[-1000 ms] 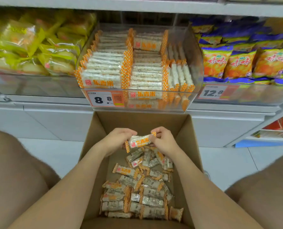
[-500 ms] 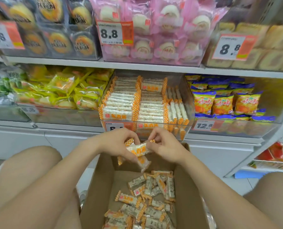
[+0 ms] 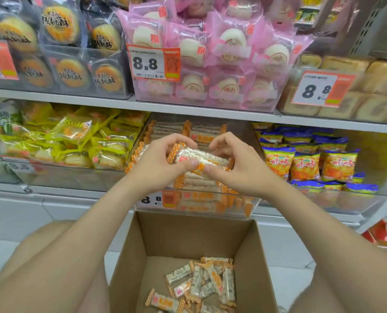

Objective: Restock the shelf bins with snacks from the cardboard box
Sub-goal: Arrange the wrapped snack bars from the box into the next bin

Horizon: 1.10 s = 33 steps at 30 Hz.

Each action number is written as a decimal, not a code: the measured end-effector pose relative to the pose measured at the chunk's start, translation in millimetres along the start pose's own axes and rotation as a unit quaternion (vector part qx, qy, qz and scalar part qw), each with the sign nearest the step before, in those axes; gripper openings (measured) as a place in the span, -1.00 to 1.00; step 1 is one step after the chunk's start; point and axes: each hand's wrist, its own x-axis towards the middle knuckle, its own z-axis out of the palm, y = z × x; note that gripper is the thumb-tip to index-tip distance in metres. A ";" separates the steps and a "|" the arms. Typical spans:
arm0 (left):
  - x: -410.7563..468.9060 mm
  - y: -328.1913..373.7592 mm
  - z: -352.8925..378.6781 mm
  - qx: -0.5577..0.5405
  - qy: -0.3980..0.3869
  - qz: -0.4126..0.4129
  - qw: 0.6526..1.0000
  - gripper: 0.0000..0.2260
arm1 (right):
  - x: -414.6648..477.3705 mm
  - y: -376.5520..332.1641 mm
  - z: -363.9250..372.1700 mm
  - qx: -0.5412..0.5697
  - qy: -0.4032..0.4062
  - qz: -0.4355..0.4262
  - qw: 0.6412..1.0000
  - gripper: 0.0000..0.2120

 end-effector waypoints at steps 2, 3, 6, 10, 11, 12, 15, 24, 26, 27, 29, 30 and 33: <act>7.5 -2.4 6.8 0.015 0.031 0.009 0.999 -0.77 | 14.5 5.8 -2.0 -0.037 -0.009 -0.022 0.999 -0.59; 13.2 -4.7 7.7 0.021 0.049 0.013 0.998 -0.76 | 20.3 8.2 -1.8 -0.045 -0.009 -0.025 0.999 -0.59; 27.7 -10.9 4.6 0.069 0.087 0.017 0.994 -0.70 | 35.0 15.4 3.2 -0.034 -0.022 -0.029 0.999 -0.63; 34.5 -26.7 8.7 0.309 0.043 0.004 0.950 -0.47 | 59.4 31.4 12.3 -0.115 -0.020 -0.003 0.993 -0.58; 34.2 -28.4 11.7 0.364 0.025 -0.005 0.931 -0.47 | 66.3 37.1 14.1 -0.151 -0.011 0.020 0.988 -0.55; 34.4 -31.6 14.3 0.399 0.009 -0.017 0.917 -0.47 | 73.0 42.7 16.3 -0.178 -0.003 0.047 0.983 -0.55; 37.3 -39.1 17.3 0.438 -0.032 -0.062 0.896 -0.41 | 89.1 52.4 23.0 -0.249 -0.022 0.092 0.964 -0.57; 44.3 -45.9 17.0 0.454 -0.076 -0.097 0.882 -0.36 | 105.4 69.4 32.5 -0.277 -0.024 0.102 0.955 -0.50; 44.8 -45.8 16.7 0.450 -0.079 -0.100 0.884 -0.36 | 103.8 72.3 36.6 -0.280 -0.002 0.078 0.957 -0.49; 44.7 -45.6 16.3 0.447 -0.079 -0.100 0.886 -0.36 | 103.7 72.8 37.4 -0.281 0.009 0.069 0.957 -0.49; 44.3 -44.9 15.8 0.439 -0.075 -0.097 0.890 -0.36 | 103.8 72.8 37.3 -0.287 0.031 0.063 0.955 -0.48; 44.3 -44.5 15.2 0.433 -0.072 -0.097 0.893 -0.37 | 104.1 72.1 36.8 -0.292 0.039 0.065 0.953 -0.47; 42.8 -43.3 14.1 0.418 -0.062 -0.094 0.902 -0.38 | 102.7 71.0 45.9 -0.286 0.030 0.101 0.953 -0.41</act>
